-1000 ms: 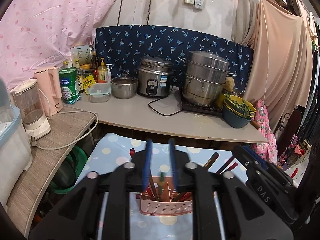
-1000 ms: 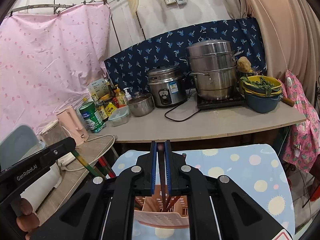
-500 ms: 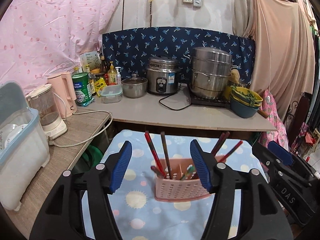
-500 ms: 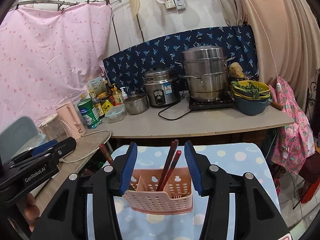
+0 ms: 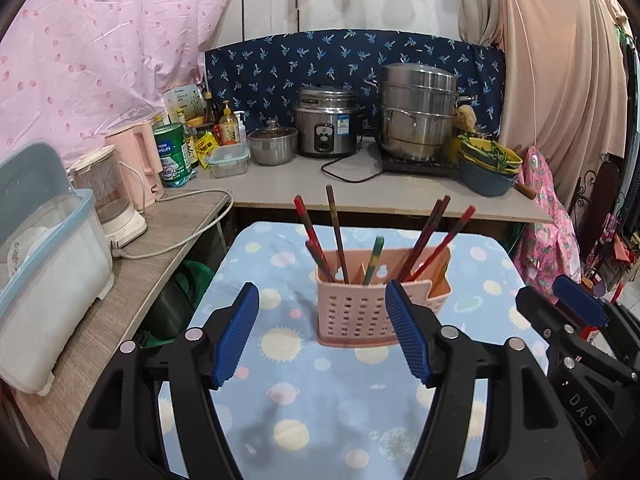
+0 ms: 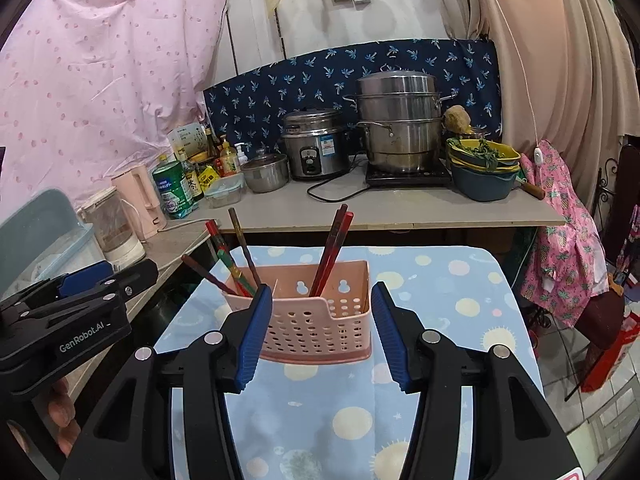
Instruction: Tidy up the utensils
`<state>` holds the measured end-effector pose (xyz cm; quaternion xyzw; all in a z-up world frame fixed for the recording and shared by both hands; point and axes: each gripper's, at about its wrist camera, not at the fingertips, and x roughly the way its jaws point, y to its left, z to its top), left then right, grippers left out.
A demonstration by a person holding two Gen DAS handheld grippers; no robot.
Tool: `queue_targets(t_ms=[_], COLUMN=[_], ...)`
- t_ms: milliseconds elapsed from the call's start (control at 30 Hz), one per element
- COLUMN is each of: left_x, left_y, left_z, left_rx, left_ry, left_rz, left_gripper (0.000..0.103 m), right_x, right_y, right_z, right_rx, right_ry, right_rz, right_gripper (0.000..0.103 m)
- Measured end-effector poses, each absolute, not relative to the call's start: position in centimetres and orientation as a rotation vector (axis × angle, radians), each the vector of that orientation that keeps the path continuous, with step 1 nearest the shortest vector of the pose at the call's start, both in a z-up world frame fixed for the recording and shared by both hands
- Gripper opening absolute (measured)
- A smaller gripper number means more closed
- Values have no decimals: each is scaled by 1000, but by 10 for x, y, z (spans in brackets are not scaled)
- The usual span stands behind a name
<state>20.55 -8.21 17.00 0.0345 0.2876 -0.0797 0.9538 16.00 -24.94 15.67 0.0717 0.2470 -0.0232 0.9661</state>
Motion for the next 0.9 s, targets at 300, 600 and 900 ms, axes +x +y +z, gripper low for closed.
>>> queue_targets(t_ms=[300,600,900], left_x=[185,168,157], left_y=[-76,-69,-67], left_z=[147,125,107], left_rx=[66,90,112], left_ry=[639,672,694], left_rz=[-152,-142,-137], left_gripper=[63,70,77], right_x=[130,111,102], right_y=[-239,-238,-230], right_z=[141,119,106], right_rx=[137,166,131], right_ry=[545,582,599], right_rz=[-54,-73,-92], right_gripper=[50,55,64])
